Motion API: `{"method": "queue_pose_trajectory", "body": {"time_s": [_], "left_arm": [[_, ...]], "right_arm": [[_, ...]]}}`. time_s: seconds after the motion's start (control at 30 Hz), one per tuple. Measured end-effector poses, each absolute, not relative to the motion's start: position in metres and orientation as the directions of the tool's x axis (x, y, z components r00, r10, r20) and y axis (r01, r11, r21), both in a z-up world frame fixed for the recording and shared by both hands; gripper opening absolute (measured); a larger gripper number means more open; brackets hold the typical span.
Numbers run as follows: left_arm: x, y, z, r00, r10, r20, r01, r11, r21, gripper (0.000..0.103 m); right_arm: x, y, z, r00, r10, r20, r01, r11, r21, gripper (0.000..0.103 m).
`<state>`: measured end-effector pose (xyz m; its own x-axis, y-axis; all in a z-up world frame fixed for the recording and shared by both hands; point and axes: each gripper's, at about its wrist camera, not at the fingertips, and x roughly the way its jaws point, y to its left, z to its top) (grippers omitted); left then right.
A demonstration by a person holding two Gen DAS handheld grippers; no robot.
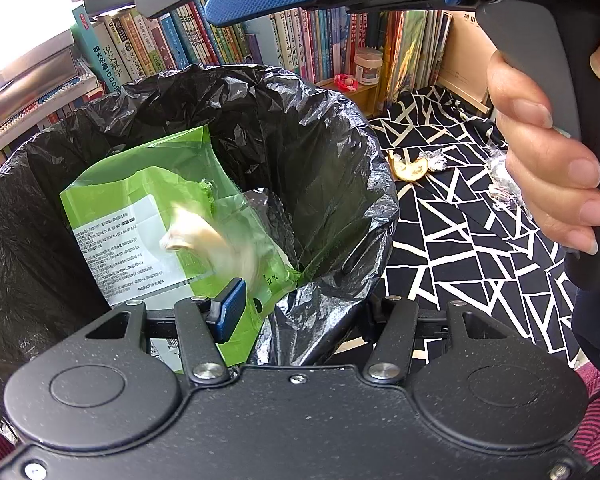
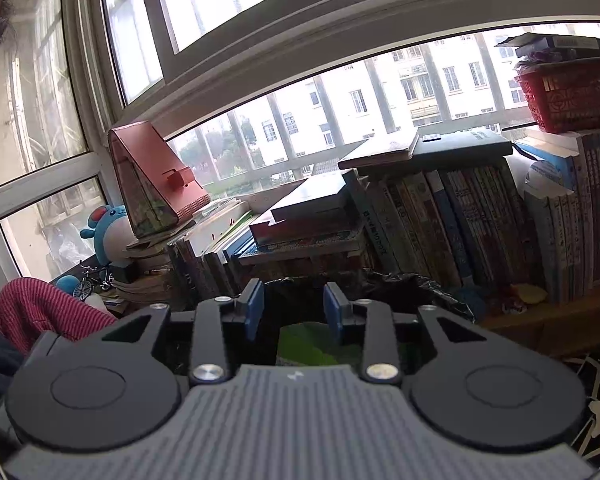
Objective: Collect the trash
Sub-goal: 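Carry the wrapper over the trash bag and open the right tool, then move the right tool to the crumpled clear plastic bag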
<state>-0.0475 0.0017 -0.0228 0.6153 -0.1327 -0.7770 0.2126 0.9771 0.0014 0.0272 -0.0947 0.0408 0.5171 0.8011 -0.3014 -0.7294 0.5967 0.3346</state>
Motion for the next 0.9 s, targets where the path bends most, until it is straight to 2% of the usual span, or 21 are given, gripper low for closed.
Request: {"method": "queue_pose_trajectory", "body": {"time_s": [0.5, 0.63, 0.9], "left_arm": [[-0.048, 0.002, -0.023, 0.615, -0.133, -0.777, 0.212, 0.977, 0.001, 0.053], [-0.048, 0.002, -0.023, 0.615, -0.133, -0.777, 0.213, 0.977, 0.001, 0.053], [-0.048, 0.002, -0.023, 0.617, -0.132, -0.776, 0.212, 0.977, 0.002, 0.054]], "right_arm": [[0.041, -0.115, 0.04, 0.63, 0.72, -0.291, -0.622, 0.692, 0.366, 0.077], [0.05, -0.129, 0.038, 0.688, 0.661, -0.301, -0.546, 0.744, 0.385, 0.083], [0.069, -0.167, 0.03, 0.812, 0.459, -0.362, -0.326, 0.87, 0.371, 0.09]]}}
